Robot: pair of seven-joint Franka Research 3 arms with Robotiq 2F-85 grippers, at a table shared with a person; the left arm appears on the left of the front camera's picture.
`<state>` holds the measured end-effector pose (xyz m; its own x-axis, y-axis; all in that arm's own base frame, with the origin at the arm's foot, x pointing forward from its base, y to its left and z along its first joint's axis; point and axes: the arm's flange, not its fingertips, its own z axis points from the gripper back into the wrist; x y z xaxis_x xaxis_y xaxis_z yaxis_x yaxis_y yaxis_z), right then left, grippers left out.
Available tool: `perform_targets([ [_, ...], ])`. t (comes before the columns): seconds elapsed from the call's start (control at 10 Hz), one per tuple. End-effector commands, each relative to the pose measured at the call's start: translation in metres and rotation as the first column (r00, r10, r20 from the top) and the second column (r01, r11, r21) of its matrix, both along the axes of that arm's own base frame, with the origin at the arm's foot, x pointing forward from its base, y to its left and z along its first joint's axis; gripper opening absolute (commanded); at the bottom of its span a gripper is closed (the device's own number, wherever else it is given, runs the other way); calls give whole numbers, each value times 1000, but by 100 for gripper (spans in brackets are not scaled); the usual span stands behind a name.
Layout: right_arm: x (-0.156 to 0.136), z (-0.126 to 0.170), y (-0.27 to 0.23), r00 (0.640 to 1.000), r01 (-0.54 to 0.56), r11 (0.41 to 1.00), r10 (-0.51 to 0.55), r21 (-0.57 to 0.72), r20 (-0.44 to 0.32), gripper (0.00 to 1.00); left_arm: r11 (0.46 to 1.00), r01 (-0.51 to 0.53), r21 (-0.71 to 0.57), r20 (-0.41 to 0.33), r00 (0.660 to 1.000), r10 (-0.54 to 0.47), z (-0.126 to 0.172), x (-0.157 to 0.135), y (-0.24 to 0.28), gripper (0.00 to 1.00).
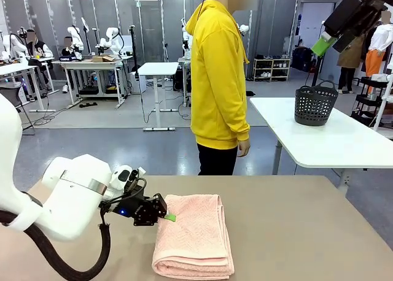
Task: Fold the towel.
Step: Pick up the 100 cm Hotel Towel and place it on the left side of the table.
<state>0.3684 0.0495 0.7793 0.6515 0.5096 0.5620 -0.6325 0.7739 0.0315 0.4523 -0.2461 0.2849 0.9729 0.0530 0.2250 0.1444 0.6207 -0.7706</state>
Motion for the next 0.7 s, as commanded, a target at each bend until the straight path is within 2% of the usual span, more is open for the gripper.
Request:
perform_targets([
  [0.0,-1,2,-1,1000,6,1000,-6,-2,-13,91,998,10,61,37,999,-13,31,-1,28,13],
  [0.1,-1,2,-1,1000,6,1000,-6,-2,-13,91,993,-12,115,59,998,6,50,-2,58,13],
  [0.2,-1,2,-1,1000,6,1000,-6,-2,-13,91,988,-27,155,54,998,19,56,-1,80,13],
  [0.6,-1,2,-1,1000,6,1000,-6,-2,-13,91,969,-16,247,1,1000,17,80,-17,212,13],
])
